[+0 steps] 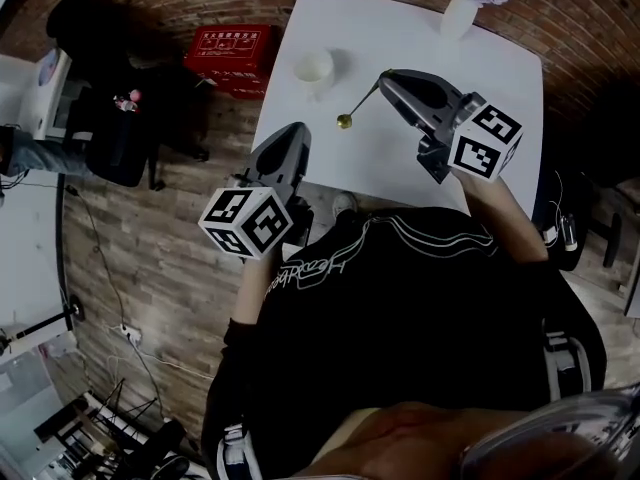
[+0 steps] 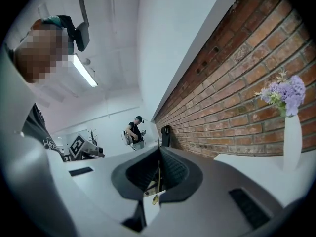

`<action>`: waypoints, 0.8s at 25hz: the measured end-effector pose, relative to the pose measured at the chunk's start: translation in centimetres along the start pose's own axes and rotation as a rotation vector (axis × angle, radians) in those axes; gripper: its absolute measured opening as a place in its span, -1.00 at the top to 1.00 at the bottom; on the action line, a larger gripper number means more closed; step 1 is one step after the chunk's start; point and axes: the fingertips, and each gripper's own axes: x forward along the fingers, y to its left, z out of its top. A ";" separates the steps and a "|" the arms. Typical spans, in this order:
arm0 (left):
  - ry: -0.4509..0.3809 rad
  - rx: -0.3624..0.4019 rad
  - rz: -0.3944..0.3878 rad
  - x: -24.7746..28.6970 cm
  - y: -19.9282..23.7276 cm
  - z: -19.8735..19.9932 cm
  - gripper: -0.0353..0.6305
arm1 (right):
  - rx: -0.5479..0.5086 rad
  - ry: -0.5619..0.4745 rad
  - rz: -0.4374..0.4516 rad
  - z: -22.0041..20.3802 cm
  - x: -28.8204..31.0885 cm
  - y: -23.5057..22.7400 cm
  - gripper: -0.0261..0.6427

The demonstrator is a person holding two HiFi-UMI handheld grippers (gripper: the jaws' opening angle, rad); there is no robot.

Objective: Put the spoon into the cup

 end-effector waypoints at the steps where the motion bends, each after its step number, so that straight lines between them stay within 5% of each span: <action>1: 0.005 -0.004 -0.009 0.3 0.6 0.2 0.87 | 0.001 0.002 -0.010 0.0 0.6 -0.3 0.92; 20: 0.137 0.004 -0.074 4.8 10.2 1.6 0.87 | 0.024 0.004 -0.143 -0.9 9.4 -6.0 0.92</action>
